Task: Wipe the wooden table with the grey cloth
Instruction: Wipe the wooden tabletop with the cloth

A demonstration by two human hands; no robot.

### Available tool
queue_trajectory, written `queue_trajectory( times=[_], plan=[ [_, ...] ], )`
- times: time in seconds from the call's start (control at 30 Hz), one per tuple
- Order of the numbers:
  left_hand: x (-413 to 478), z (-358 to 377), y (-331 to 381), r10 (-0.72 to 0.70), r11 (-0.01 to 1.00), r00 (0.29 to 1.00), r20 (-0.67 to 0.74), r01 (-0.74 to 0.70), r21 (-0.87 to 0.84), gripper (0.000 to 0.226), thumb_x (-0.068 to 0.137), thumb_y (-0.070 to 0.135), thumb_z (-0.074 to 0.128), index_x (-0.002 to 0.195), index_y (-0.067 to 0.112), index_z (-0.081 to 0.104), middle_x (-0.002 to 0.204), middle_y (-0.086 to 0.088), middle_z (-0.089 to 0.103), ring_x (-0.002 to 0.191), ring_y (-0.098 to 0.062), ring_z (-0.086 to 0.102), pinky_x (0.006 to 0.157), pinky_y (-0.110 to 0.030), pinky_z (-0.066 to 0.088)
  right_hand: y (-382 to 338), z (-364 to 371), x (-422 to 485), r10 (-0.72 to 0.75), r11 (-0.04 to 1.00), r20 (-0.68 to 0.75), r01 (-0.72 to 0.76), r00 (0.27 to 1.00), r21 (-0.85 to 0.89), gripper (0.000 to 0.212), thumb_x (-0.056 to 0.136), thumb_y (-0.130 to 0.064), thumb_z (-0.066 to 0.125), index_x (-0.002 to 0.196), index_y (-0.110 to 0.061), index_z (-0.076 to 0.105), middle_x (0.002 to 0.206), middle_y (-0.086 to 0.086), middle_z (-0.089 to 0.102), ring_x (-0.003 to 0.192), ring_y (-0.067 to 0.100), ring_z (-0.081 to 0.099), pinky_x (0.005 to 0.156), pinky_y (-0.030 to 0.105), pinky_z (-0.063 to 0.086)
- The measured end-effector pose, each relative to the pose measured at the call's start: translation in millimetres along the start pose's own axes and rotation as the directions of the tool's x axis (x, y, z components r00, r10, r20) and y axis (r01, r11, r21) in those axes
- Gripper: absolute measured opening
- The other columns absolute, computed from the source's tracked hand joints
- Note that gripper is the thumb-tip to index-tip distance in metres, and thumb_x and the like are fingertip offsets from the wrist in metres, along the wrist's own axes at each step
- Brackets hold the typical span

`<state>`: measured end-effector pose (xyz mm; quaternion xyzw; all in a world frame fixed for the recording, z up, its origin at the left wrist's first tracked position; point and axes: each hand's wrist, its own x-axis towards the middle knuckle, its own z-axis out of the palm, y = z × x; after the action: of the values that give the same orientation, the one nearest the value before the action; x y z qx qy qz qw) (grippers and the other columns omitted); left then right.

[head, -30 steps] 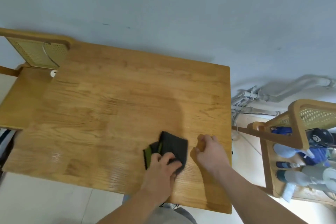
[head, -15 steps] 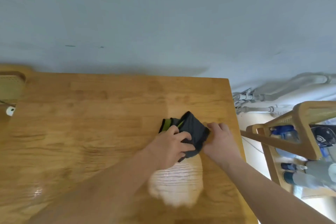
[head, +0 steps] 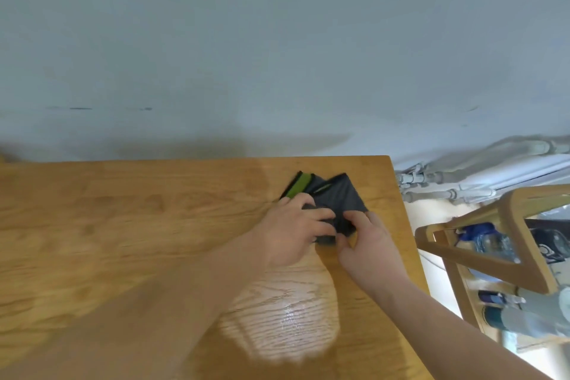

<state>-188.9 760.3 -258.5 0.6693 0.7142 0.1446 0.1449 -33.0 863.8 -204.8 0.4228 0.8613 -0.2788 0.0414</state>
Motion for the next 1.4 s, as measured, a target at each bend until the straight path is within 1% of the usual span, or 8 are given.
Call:
queue_trajectory(
  times=[0.13, 0.3, 0.53, 0.8, 0.93, 1.03, 1.27, 1.4],
  plan=[
    [-18.8, -27.0, -49.0, -0.202, 0.979, 0.979, 0.033, 0.201, 0.017, 0.041, 0.101, 0.027, 0.051, 0.136, 0.047, 0.054, 0.154, 0.023, 0.04, 0.134, -0.019, 0.034, 0.103, -0.046, 0.041, -12.5, 3.4, 0.7, -0.049, 0.996, 0.035, 0.051, 0.998, -0.076, 0.051, 0.098, -0.027, 0.058, 0.148, -0.023, 0.046, 0.141, -0.005, 0.047, 0.131, 0.019, 0.046, 0.095, 0.03, 0.048],
    [-63.1, -24.0, -44.0, -0.746, 0.663, 0.62, -0.243, 0.723, -0.195, 0.04, 0.099, 0.028, 0.053, 0.138, 0.04, 0.055, 0.153, 0.016, 0.042, 0.125, -0.022, 0.034, 0.098, -0.043, 0.048, -41.2, 16.1, 2.6, -0.101, 0.99, 0.067, 0.107, 0.993, -0.093, 0.05, 0.099, -0.027, 0.057, 0.147, -0.023, 0.046, 0.139, -0.006, 0.046, 0.131, 0.017, 0.044, 0.092, 0.03, 0.049],
    [-118.5, -16.8, -36.0, -0.094, 0.988, 0.995, -0.022, 0.091, -0.125, 0.043, 0.097, 0.021, 0.057, 0.134, 0.043, 0.059, 0.152, 0.02, 0.046, 0.131, -0.02, 0.037, 0.102, -0.041, 0.045, -60.7, 38.2, -16.4, -0.177, 0.979, 0.114, 0.187, 0.977, -0.076, 0.049, 0.097, -0.02, 0.053, 0.146, -0.022, 0.049, 0.134, -0.004, 0.048, 0.122, 0.018, 0.049, 0.093, 0.034, 0.052],
    [-100.0, -3.8, -5.5, -0.641, 0.767, 0.731, -0.232, 0.619, -0.167, 0.042, 0.094, 0.018, 0.058, 0.131, 0.037, 0.062, 0.149, 0.012, 0.048, 0.123, -0.028, 0.041, 0.091, -0.048, 0.05, -40.5, 42.5, -59.2, -0.16, 0.987, 0.095, 0.162, 0.982, -0.011, 0.044, 0.096, -0.017, 0.058, 0.141, -0.02, 0.057, 0.132, -0.004, 0.053, 0.12, 0.021, 0.054, 0.096, 0.035, 0.051],
    [-140.7, 27.5, 66.1, -0.077, 0.997, 0.995, -0.059, 0.076, -0.014, 0.051, 0.084, 0.015, 0.063, 0.126, 0.044, 0.056, 0.143, 0.019, 0.045, 0.117, -0.027, 0.041, 0.082, -0.041, 0.051, -21.4, 45.1, -88.3, -0.131, 0.991, 0.056, 0.13, 0.99, 0.021, 0.037, 0.096, -0.011, 0.056, 0.132, -0.016, 0.063, 0.119, -0.004, 0.055, 0.11, 0.021, 0.059, 0.086, 0.029, 0.049],
    [-159.6, 32.6, 57.3, 0.201, 0.979, 0.975, 0.092, -0.203, 0.021, 0.047, 0.091, 0.018, 0.063, 0.126, 0.049, 0.058, 0.146, 0.023, 0.046, 0.124, -0.023, 0.041, 0.084, -0.037, 0.048, -6.3, 43.0, -108.4, -0.099, 0.995, 0.122, 0.101, 0.988, -0.012, 0.031, 0.099, -0.016, 0.052, 0.128, -0.017, 0.065, 0.115, -0.006, 0.056, 0.102, 0.019, 0.06, 0.078, 0.031, 0.053],
    [-177.2, 70.9, 171.3, -0.625, 0.778, 0.762, -0.168, 0.591, -0.214, 0.046, 0.087, 0.012, 0.062, 0.125, 0.037, 0.064, 0.145, 0.013, 0.049, 0.117, -0.025, 0.043, 0.077, -0.039, 0.057, 27.9, 31.7, -170.6, -0.211, 0.977, 0.183, 0.206, 0.96, 0.047, 0.036, 0.095, -0.011, 0.053, 0.128, -0.02, 0.066, 0.112, -0.006, 0.059, 0.105, 0.016, 0.058, 0.085, 0.029, 0.051],
    [-224.1, 107.0, 254.5, -0.337, 0.933, 0.939, -0.064, 0.324, -0.155, 0.042, 0.085, 0.016, 0.056, 0.119, 0.04, 0.062, 0.139, 0.015, 0.049, 0.111, -0.025, 0.041, 0.077, -0.037, 0.054, 47.2, 31.4, -208.3, -0.244, 0.969, 0.239, 0.247, 0.94, 0.02, 0.032, 0.098, -0.014, 0.053, 0.126, -0.023, 0.065, 0.109, -0.008, 0.057, 0.105, 0.018, 0.061, 0.083, 0.028, 0.051]
  ],
)
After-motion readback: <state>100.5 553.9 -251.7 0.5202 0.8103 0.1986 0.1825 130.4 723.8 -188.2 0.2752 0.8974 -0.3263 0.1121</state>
